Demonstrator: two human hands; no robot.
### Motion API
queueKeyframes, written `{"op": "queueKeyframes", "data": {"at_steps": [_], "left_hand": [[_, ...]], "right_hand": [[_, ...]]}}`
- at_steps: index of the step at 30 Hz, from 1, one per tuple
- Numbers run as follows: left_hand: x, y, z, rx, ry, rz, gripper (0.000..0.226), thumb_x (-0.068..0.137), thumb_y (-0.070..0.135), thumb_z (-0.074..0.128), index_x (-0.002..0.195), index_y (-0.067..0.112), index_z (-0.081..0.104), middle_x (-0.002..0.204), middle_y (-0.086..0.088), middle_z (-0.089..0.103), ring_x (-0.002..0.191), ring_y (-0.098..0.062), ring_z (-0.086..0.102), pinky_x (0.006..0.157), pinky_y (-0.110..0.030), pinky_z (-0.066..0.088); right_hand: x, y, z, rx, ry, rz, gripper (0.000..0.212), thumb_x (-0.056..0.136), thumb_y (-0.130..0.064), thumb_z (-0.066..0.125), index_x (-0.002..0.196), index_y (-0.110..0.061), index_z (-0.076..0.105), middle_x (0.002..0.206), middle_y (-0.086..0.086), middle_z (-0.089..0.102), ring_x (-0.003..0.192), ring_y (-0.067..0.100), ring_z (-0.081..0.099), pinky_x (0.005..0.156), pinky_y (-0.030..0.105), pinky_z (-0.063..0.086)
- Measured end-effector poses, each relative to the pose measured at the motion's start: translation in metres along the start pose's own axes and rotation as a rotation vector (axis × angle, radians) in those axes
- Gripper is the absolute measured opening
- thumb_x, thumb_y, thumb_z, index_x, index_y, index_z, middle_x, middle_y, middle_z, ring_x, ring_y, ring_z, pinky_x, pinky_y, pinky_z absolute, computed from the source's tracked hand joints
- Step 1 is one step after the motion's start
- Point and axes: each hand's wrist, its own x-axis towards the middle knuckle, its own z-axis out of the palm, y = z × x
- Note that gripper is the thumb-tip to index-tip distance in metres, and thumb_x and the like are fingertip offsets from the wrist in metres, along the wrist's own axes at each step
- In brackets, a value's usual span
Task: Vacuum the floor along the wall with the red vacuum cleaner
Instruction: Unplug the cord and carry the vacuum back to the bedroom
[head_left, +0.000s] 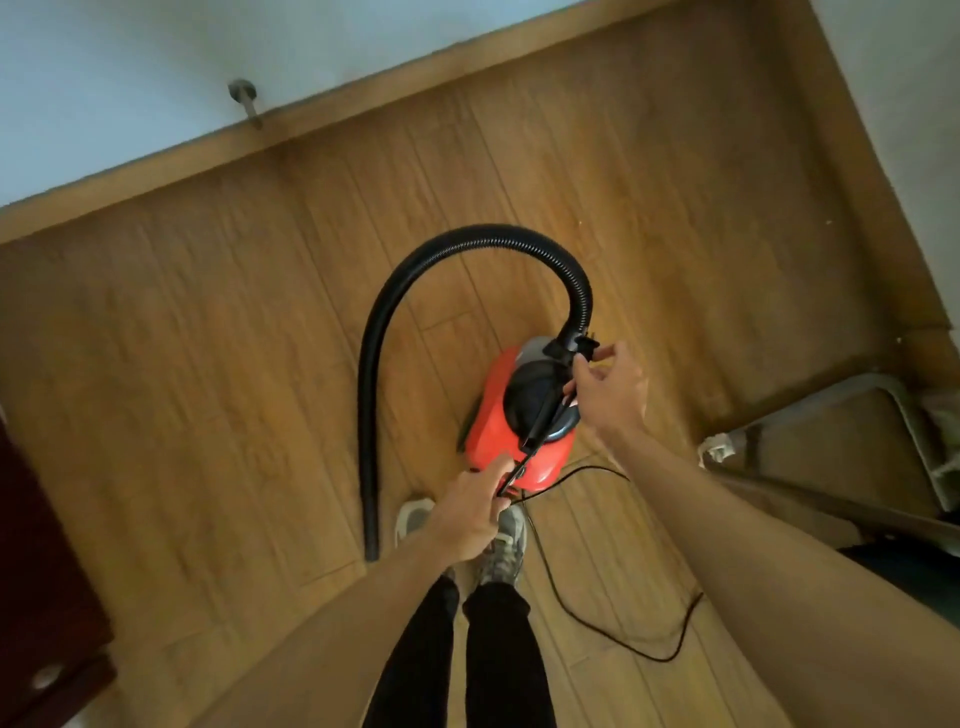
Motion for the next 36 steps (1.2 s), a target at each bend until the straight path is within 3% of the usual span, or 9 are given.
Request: {"op": "queueKeyframes", "data": {"at_steps": [5,7,9,11,15,22,26,30,36], "left_hand": [[0.033,-0.034,0.045,-0.043,-0.033,-0.081,0.032,0.100,0.009,0.050,0.129,0.017,0.039,0.066,0.004,0.044,0.051,-0.005,0.043,0.046,-0.014,0.037],[0.047,-0.047,0.061,-0.065,-0.052,-0.106,0.035,0.101,0.011,0.049,0.131,0.021,0.035,0.071,-0.006,0.052,0.055,-0.009,0.050,0.048,-0.024,0.045],[0.059,-0.057,0.074,-0.069,-0.055,-0.112,0.035,0.102,0.013,0.050,0.133,0.019,0.035,0.077,-0.016,0.059,0.062,-0.024,0.058,0.059,-0.045,0.052],[0.070,-0.065,0.086,-0.080,-0.049,-0.128,0.035,0.101,0.011,0.049,0.133,0.018,0.036,0.082,-0.019,0.060,0.065,-0.031,0.061,0.062,-0.052,0.055],[0.087,-0.079,0.104,-0.149,-0.038,-0.148,0.028,0.100,0.007,0.048,0.123,0.020,0.038,0.081,-0.017,0.059,0.059,-0.022,0.056,0.058,-0.051,0.054],[0.103,-0.095,0.114,-0.188,0.006,-0.163,0.015,0.100,0.009,0.052,0.112,0.013,0.043,0.082,-0.016,0.058,0.060,-0.021,0.057,0.057,-0.052,0.053],[0.110,-0.098,0.114,-0.190,-0.001,-0.150,0.013,0.101,0.011,0.053,0.111,0.008,0.046,0.074,-0.008,0.057,0.055,-0.016,0.056,0.056,-0.045,0.055],[0.114,-0.100,0.110,-0.227,-0.019,-0.167,0.019,0.099,0.020,0.057,0.108,0.006,0.048,0.080,-0.014,0.063,0.064,-0.026,0.064,0.061,-0.044,0.057],[0.119,-0.123,0.084,-0.327,-0.092,-0.251,0.038,0.083,0.025,0.077,0.098,0.016,0.044,0.069,-0.001,0.057,0.061,-0.016,0.054,0.065,-0.043,0.049]], "right_hand": [[0.028,0.055,0.031,0.026,-0.032,0.051,0.011,0.096,-0.019,0.059,0.093,-0.019,0.049,0.070,0.008,0.071,0.060,0.018,0.069,0.060,0.040,0.056],[0.036,0.074,0.042,0.037,-0.053,0.064,0.010,0.096,-0.020,0.057,0.097,-0.018,0.047,0.075,0.012,0.072,0.068,0.026,0.070,0.073,0.050,0.058],[0.045,0.089,0.050,0.045,-0.062,0.077,0.011,0.097,-0.020,0.056,0.100,-0.016,0.046,0.078,0.015,0.071,0.070,0.029,0.069,0.077,0.055,0.056],[0.053,0.102,0.058,0.026,-0.041,0.059,0.011,0.097,-0.020,0.056,0.098,-0.017,0.046,0.080,0.016,0.069,0.074,0.032,0.067,0.079,0.056,0.054],[0.064,0.118,0.066,-0.082,0.068,-0.012,0.012,0.092,-0.023,0.062,0.096,-0.015,0.055,0.075,-0.005,0.059,0.082,0.027,0.063,0.080,0.050,0.052],[0.077,0.131,0.078,-0.126,0.068,-0.014,0.018,0.093,-0.025,0.062,0.104,-0.011,0.058,0.105,0.014,0.062,0.093,0.028,0.062,0.086,0.048,0.051],[0.080,0.131,0.085,-0.111,0.076,0.026,0.020,0.096,-0.028,0.059,0.108,-0.012,0.056,0.107,0.014,0.062,0.090,0.027,0.063,0.084,0.050,0.053],[0.078,0.131,0.090,-0.077,0.088,0.047,0.020,0.097,-0.027,0.055,0.109,-0.011,0.054,0.103,0.015,0.063,0.094,0.030,0.061,0.086,0.052,0.050],[0.072,0.132,0.097,0.021,0.105,0.081,0.023,0.098,-0.032,0.055,0.111,-0.014,0.048,0.107,0.013,0.063,0.100,0.030,0.061,0.089,0.051,0.049]]}}
